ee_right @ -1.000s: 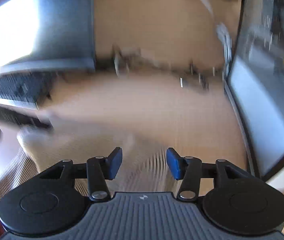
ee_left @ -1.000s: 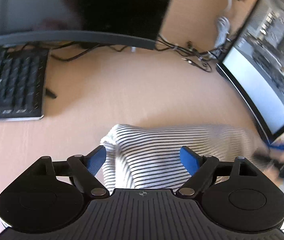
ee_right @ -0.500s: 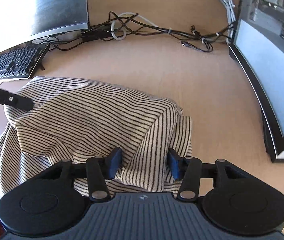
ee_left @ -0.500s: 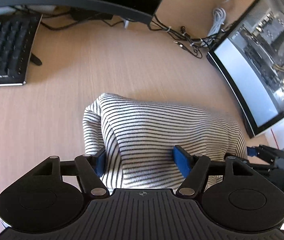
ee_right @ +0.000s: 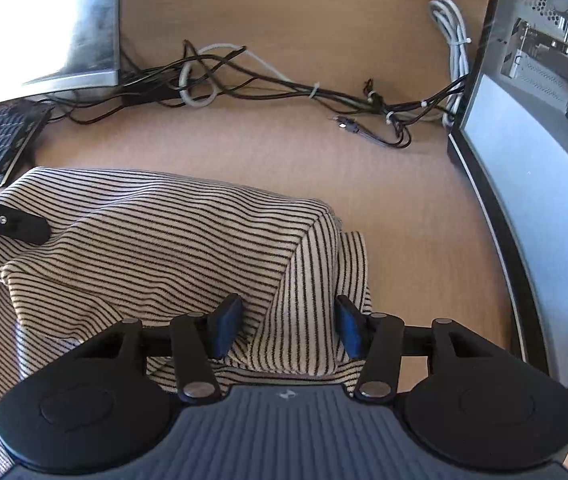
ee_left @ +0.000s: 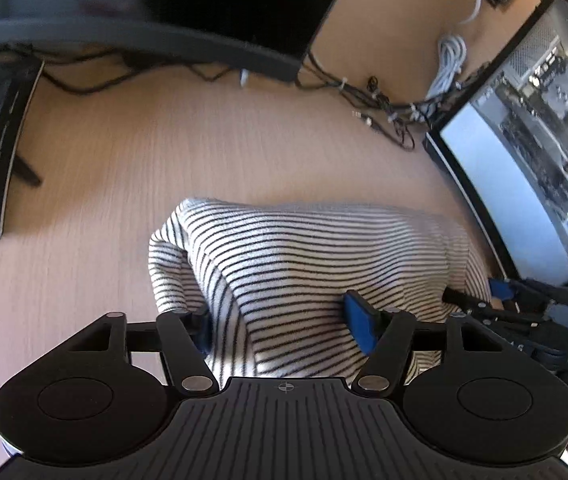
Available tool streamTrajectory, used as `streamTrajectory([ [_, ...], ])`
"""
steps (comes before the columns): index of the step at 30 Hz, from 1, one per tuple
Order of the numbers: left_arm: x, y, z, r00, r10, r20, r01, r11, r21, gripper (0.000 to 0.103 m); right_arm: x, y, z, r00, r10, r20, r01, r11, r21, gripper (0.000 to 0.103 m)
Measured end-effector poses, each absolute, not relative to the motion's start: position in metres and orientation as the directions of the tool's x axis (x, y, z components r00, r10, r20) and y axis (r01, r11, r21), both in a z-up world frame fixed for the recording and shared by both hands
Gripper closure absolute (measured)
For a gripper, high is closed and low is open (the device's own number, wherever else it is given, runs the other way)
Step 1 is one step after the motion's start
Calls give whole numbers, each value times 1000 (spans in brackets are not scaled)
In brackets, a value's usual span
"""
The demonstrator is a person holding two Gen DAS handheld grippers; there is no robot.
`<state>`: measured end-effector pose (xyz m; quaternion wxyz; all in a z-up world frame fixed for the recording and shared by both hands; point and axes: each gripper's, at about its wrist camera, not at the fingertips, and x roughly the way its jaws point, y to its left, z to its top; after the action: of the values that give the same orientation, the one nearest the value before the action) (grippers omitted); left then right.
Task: Fold clothes
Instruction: 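Press the folded sweater flat with both grippers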
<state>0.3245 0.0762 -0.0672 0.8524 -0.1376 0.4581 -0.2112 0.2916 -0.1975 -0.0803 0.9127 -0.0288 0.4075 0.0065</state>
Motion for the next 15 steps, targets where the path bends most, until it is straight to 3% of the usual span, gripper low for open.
streamTrajectory([
  [3,332,82,-62,529,-468,-708,210,881,-425,45,301,-203,-81,667,-16,-745,-13,999,-33,54],
  [10,334,104,-45,598,-393,-698,151,911,-384,44,300,-207,-85,671,5,-742,-22,1000,-13,53],
  [15,327,104,-37,565,-459,-686,187,881,-435,29,299,-206,-86,674,2,-738,-14,1000,-10,52],
])
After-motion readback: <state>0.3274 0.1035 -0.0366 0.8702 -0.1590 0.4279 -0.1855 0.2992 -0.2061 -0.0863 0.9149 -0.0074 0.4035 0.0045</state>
